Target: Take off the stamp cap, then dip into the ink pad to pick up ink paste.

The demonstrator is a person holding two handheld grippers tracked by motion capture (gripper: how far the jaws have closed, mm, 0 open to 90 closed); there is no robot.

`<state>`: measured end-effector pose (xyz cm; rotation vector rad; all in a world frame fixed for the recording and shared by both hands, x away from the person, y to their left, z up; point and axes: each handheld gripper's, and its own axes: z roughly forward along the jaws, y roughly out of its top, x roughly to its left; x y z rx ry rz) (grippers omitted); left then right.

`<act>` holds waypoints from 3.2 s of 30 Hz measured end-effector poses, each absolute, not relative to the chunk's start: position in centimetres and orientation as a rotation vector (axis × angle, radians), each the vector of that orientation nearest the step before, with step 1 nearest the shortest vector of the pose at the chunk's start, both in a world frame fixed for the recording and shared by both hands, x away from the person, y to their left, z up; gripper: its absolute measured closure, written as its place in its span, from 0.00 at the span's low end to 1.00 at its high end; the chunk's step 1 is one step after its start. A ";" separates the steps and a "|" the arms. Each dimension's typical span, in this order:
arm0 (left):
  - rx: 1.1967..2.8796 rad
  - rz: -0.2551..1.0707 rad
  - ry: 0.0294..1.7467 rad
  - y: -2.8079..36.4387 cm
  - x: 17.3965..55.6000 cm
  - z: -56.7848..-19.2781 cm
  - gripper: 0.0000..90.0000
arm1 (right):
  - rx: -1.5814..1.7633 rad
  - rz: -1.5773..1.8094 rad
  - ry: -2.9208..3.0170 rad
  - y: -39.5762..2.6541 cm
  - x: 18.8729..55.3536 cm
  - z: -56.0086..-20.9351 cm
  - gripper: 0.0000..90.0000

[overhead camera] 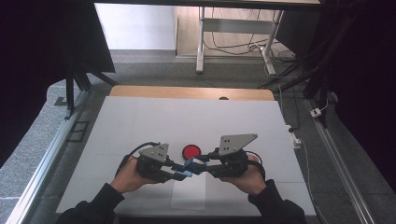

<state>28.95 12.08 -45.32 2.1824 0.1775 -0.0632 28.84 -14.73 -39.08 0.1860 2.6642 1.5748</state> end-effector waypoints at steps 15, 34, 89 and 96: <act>2.199 0.028 0.391 14.2 26.8 -44.7 0.77 | 0.203 1.533 2.648 -14.7 28.8 -39.2 0.80; 2.127 0.156 0.699 18.7 23.3 -44.8 0.77 | 0.241 1.511 2.629 -14.7 28.8 -39.3 0.79; 2.051 0.181 1.016 24.6 19.0 -47.4 0.76 | 0.465 1.392 2.620 -14.0 31.1 -40.9 0.79; 2.051 0.199 1.017 24.7 19.0 -47.4 0.76 | 0.497 1.356 2.628 -13.4 32.5 -41.4 0.79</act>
